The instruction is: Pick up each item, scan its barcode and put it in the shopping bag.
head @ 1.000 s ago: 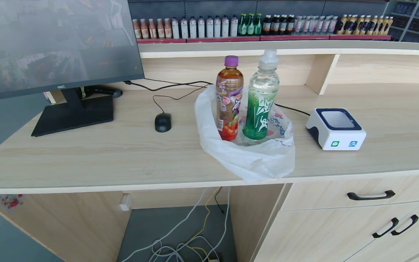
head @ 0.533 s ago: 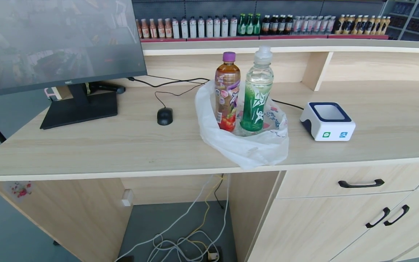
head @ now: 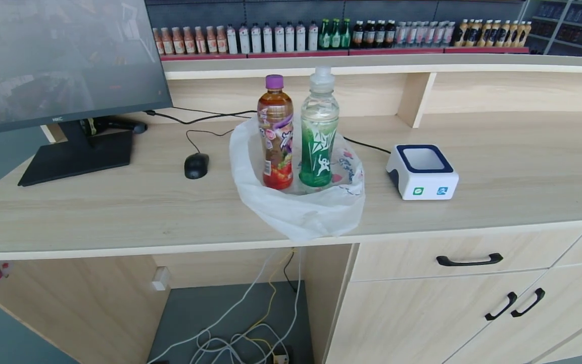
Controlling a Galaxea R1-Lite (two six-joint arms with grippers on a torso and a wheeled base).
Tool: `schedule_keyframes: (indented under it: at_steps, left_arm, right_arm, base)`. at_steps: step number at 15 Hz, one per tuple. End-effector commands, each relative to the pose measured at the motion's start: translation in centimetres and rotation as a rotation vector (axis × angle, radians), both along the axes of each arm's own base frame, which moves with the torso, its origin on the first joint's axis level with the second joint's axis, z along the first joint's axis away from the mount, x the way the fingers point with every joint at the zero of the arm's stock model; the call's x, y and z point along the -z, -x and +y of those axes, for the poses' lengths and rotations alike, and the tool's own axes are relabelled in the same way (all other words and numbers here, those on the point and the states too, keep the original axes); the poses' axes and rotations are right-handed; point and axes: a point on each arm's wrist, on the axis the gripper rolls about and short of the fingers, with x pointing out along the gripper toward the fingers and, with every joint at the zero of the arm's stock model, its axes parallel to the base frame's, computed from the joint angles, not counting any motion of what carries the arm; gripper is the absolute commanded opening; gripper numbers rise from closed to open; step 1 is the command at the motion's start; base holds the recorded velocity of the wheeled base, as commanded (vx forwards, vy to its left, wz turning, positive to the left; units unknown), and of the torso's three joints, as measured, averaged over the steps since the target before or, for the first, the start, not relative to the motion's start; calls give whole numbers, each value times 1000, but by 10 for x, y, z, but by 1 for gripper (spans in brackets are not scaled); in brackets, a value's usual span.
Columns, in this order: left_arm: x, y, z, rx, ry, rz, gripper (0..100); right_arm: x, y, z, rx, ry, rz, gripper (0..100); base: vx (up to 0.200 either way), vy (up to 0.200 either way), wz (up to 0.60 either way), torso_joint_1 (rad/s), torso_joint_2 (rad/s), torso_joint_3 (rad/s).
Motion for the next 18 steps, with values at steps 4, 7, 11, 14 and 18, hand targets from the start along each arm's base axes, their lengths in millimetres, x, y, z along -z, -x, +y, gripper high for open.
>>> schedule_keyframes:
  at_steps: [4, 7, 11, 14, 18]
  left_arm:
    - [0, 0, 0, 0, 2, -2, 100]
    - [0, 0, 0, 0, 3, 0, 100]
    - [0, 0, 0, 0, -4, -2, 100]
    - [0, 0, 0, 0, 0, 0, 100]
    - [0, 0, 0, 0, 0, 0, 100]
  right_arm:
    - [0, 0, 0, 0, -1, 1, 100]
    - [0, 0, 0, 0, -1, 1, 100]
    - [0, 0, 0, 0, -2, 1, 100]
    - [0, 0, 0, 0, -2, 1, 100]
    - [0, 0, 0, 0, -2, 1, 100]
  base:
    - [0, -200, 0, 4, 1, 6]
    - [0, -200, 0, 1, 2, 4]
    - [0, -200, 0, 1, 7, 0]
    - [0, -67, 0, 1, 2, -1]
    - [0, 0, 0, 0, 0, 0]
